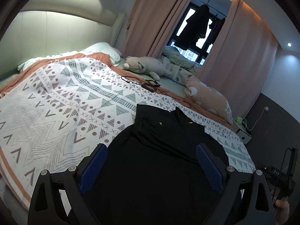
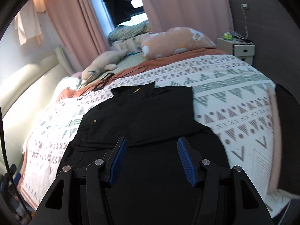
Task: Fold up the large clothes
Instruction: 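Open the right gripper and lift both tools away from the jacket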
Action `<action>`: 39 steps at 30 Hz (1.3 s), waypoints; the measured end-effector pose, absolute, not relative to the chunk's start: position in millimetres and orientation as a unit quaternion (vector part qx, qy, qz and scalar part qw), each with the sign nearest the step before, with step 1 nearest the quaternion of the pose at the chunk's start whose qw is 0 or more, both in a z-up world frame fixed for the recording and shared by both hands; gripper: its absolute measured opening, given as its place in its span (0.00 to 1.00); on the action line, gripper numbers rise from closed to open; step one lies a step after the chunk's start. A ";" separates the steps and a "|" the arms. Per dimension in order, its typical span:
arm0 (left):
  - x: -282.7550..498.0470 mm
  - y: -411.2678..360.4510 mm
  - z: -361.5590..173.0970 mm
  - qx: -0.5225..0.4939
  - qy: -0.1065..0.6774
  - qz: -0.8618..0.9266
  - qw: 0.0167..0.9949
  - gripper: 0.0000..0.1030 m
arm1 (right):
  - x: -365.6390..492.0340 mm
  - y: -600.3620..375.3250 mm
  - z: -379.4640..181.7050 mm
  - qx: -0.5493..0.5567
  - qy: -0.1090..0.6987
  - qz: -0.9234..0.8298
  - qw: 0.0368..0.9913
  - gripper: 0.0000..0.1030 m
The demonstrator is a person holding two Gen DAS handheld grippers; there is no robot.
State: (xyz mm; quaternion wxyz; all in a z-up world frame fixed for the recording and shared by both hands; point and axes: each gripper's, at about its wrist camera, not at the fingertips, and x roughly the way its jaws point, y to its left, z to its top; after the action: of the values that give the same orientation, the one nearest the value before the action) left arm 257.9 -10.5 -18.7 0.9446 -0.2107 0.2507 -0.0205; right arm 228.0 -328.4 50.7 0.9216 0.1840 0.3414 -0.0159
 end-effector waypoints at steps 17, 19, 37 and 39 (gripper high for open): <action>139.2 15.0 4.8 -0.178 0.236 0.009 0.955 0.93 | 69.7 -400.0 37.6 0.232 0.307 -0.063 0.921 0.56; 127.0 16.1 4.1 -0.165 0.236 0.018 0.958 0.93 | 54.1 -406.8 31.6 0.244 0.304 -0.063 0.919 0.56; 60.1 73.8 -31.9 -0.240 0.269 0.005 0.933 0.99 | -49.0 -426.0 -27.4 0.297 0.310 -0.047 0.902 1.00; 61.5 77.0 -41.8 -0.253 0.271 -0.002 0.929 1.00 | -52.7 -425.3 -34.8 0.303 0.307 -0.047 0.901 1.00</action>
State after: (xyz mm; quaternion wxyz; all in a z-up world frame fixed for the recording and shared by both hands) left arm 61.5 77.0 -41.8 0.9286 -0.2533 0.2711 -0.0015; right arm -52.7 -425.3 -34.8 0.9011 0.3026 0.3069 -0.0475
